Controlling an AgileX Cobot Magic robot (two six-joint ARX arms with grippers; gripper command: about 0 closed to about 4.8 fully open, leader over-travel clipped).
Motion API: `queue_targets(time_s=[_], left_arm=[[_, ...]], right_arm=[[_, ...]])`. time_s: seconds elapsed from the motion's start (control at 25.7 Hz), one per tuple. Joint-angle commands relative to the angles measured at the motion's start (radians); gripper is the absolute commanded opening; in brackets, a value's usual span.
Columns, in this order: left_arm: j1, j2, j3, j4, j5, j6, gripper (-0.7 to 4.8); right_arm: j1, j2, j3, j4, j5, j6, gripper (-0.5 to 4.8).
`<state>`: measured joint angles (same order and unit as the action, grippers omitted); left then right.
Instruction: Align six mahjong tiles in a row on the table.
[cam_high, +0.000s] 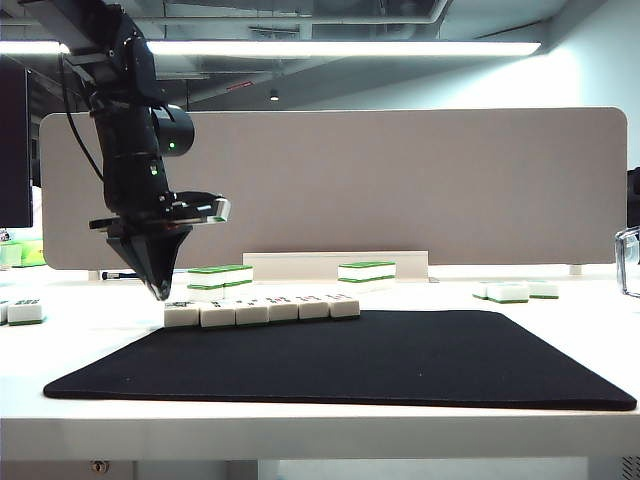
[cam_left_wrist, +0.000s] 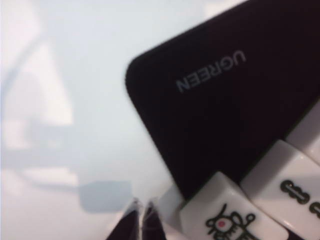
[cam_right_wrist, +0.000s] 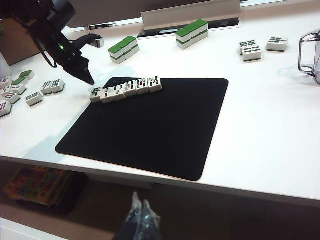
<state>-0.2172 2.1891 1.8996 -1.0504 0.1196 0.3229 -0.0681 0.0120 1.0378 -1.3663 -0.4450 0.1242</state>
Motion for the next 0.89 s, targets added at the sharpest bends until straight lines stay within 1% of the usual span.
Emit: queue_targets(time_s=[0.04,0.23,0.89], left_arm=[[-0.001,-0.006,-0.021,0.003,0.054,0.002,0.15],[-0.002,-0.006,-0.025,-0.001,0.105,0.001,0.15],[-0.002,-0.006,-0.025,-0.034,0.114,-0.002,0.15]], right_arm=[[0.001,-0.012,0.002,0.017,0.002,-0.002,-0.01],[0.000,-0.012,0.002,0.016,0.002,-0.002,-0.01],[0.001,-0.012,0.002,0.016,0.002,-0.002,-0.01]])
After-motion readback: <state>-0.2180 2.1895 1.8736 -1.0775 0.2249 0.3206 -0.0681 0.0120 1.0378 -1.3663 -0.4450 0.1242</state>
